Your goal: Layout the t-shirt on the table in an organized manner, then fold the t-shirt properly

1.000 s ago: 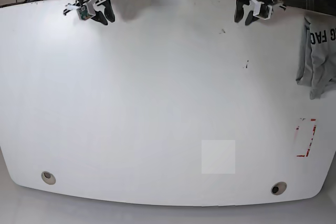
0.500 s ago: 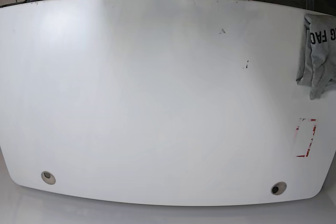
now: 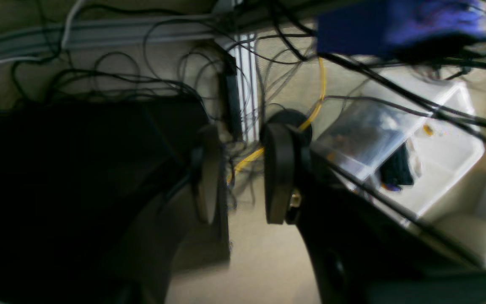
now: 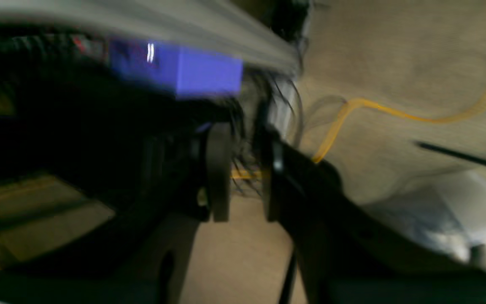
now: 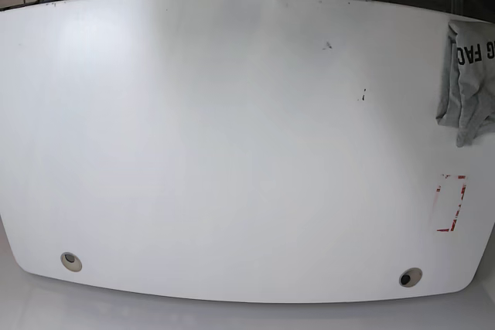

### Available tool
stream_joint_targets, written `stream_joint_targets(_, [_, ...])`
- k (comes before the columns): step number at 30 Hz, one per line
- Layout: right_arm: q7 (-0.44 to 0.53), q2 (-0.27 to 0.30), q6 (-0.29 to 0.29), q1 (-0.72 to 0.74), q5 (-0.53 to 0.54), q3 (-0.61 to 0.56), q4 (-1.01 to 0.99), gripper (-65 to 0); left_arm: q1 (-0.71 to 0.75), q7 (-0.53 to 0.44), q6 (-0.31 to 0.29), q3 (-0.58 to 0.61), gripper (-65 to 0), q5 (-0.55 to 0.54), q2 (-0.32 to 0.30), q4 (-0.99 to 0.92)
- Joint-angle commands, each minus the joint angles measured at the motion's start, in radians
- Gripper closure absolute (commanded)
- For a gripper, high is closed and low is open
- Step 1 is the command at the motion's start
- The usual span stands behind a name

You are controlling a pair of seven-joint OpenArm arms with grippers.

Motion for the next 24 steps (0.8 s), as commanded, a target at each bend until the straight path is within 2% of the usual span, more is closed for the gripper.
stream_joint_targets(1, [0.009, 0.033, 0.002, 0.036, -0.001, -0.005, -0.084, -11.6, -0.035, 0.000, -0.009, 0.009, -17.1, 0.000, -0.012, -0.099])
stream_joint_targets(4, [0.023, 0.050, 0.002, 0.125, -0.004, -0.039, -0.201, -11.6, -0.142, 0.000, 0.003, 0.016, -17.1, 0.007, -0.030, -0.219])
stream_joint_targets(8, [0.059, 0.062, -0.010, 0.228, -0.082, -0.083, -0.363, -11.6, -0.257, 0.000, 0.072, 0.019, -17.1, 0.047, -0.053, -0.356])
stream_joint_targets(11, [0.115, 0.061, -0.062, 0.301, -0.140, -0.103, -0.491, -11.6, -0.328, 0.000, 0.111, 0.019, -17.1, 0.082, -0.052, -0.431])
stream_joint_targets(14, [0.167, 0.061, -0.083, 0.358, -0.162, -0.110, -0.606, -11.6, -0.381, 0.003, 0.140, 0.019, -17.2, 0.116, -0.049, -0.498])
stream_joint_targets(18, [0.195, 0.061, -0.093, 0.436, -0.174, -0.110, -0.725, -11.6, -0.460, 0.002, 0.183, 0.019, -17.4, 0.141, -0.026, -0.601])
stream_joint_targets(24, [0.203, 0.061, -0.094, 0.545, -0.174, -0.111, -0.896, -11.6, -0.556, -0.002, 0.258, 0.019, -17.4, 0.201, -0.026, -0.770])
